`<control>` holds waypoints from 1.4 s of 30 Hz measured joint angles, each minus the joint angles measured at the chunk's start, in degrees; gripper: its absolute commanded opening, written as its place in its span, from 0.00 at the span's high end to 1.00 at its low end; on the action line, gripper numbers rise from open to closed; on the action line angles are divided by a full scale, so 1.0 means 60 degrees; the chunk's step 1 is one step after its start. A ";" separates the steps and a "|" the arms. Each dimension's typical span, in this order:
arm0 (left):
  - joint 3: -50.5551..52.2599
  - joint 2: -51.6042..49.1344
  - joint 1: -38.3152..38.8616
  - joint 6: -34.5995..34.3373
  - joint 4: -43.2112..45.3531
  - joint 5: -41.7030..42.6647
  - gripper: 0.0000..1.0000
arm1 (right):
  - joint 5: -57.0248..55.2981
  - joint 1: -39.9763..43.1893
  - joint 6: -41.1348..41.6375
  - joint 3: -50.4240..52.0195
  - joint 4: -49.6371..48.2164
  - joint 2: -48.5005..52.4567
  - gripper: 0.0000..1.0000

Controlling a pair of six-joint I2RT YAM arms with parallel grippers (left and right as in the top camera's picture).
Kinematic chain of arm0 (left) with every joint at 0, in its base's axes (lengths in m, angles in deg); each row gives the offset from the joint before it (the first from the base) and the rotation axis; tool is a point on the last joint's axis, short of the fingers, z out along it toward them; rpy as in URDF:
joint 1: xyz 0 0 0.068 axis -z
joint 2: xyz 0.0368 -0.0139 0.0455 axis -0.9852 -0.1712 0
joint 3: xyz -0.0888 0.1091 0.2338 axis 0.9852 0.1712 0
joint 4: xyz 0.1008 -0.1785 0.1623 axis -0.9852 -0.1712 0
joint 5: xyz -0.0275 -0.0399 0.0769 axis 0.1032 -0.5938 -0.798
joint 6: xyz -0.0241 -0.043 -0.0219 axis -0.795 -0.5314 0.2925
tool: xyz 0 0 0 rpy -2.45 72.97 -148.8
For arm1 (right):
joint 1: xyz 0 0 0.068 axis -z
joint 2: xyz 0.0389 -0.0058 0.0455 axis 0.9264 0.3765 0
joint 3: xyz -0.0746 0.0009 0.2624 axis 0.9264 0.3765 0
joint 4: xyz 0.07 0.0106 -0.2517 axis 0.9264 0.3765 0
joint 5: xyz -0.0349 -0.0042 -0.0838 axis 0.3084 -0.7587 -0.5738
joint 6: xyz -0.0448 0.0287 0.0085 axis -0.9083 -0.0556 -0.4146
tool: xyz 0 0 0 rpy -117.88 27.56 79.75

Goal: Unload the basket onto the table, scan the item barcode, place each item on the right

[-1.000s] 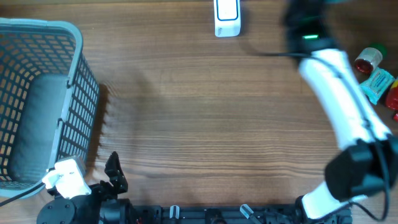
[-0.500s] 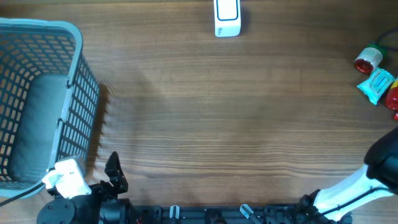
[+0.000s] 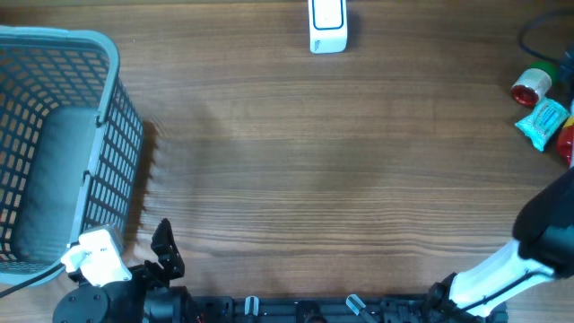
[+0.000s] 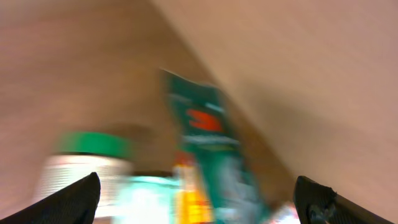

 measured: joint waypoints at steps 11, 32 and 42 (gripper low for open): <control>0.0000 0.0000 0.0000 0.0000 0.0000 0.0000 0.00 | 0.2710 -0.4411 0.3013 0.0000 0.2772 -0.5023 0.00; 0.0000 0.0000 0.0000 0.0000 -0.0004 0.0000 0.00 | 0.3705 -0.4965 0.3056 0.0823 0.5654 -0.9034 0.00; 0.0000 0.0000 0.0000 0.0000 -0.0004 0.0000 0.00 | 0.4503 -0.4965 0.2845 0.8295 -0.0885 -1.4859 0.00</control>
